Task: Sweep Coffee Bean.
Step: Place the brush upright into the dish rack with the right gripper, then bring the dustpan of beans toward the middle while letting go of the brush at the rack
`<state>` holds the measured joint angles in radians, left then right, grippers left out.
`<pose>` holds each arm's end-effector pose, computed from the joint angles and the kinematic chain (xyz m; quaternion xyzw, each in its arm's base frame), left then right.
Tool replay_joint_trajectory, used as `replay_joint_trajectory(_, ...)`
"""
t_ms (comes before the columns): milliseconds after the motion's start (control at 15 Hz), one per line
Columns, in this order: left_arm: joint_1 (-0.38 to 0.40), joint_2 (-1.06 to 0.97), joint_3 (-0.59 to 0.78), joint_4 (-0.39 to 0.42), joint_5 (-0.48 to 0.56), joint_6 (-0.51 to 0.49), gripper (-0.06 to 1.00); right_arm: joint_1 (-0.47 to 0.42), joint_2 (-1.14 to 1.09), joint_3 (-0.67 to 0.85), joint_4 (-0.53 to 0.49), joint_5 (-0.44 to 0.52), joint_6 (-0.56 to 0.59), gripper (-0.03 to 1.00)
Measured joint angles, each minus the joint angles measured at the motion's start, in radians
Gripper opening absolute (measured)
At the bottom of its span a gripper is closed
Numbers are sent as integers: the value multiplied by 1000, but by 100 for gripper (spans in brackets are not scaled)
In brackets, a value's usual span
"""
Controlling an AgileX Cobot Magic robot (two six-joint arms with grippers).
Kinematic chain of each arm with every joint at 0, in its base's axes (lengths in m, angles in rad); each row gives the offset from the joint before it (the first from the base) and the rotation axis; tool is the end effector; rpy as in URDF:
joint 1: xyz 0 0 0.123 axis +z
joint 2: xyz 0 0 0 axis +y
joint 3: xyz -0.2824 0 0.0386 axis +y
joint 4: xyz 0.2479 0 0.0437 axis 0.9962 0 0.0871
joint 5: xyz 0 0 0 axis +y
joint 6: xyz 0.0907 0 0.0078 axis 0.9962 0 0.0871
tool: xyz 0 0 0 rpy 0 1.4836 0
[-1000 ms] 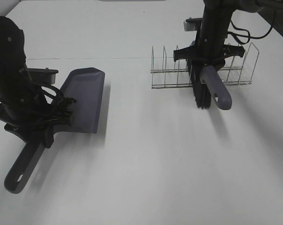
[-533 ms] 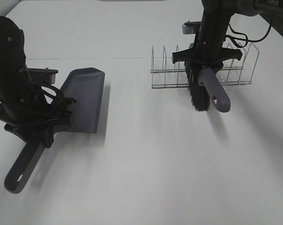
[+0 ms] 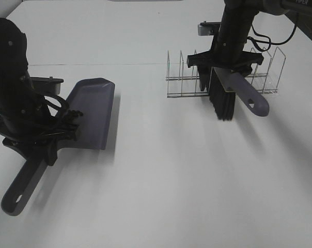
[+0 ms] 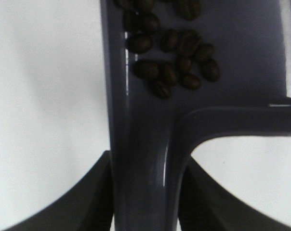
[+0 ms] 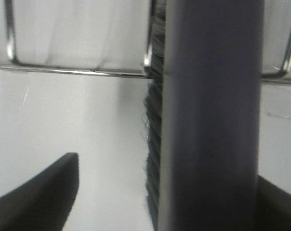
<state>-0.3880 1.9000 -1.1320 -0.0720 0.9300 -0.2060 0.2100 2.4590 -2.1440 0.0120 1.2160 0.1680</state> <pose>0.3061 -0.1308 0.1462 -0.0688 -0.9970 0.0213 0.0274 0.4928 0.1061 0.1456 -0.0192 0.9978 0.0176 0.0612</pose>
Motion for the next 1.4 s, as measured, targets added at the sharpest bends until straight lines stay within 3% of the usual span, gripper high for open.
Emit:
replay_joint_trajectory(133,0,0,0,0,1,0,33,0,-13,-70,0,0,-4,81)
replay_joint_trajectory(400,0,0,0,0,2,0,33,0,-109,-92,0,2,-7,83)
replay_joint_trajectory(733,0,0,0,-19,-6,-20,33,0,-332,-50,38,4,-117,83)
replay_joint_trajectory(933,0,24,0,-25,-20,-49,33,0,-464,91,42,3,-130,83)
replay_joint_trajectory(1200,0,87,0,-30,-49,-53,33,0,-658,403,42,-1,-133,82)
replay_joint_trajectory(1400,0,102,0,-36,-112,-53,33,0,-820,628,42,-85,-133,82)
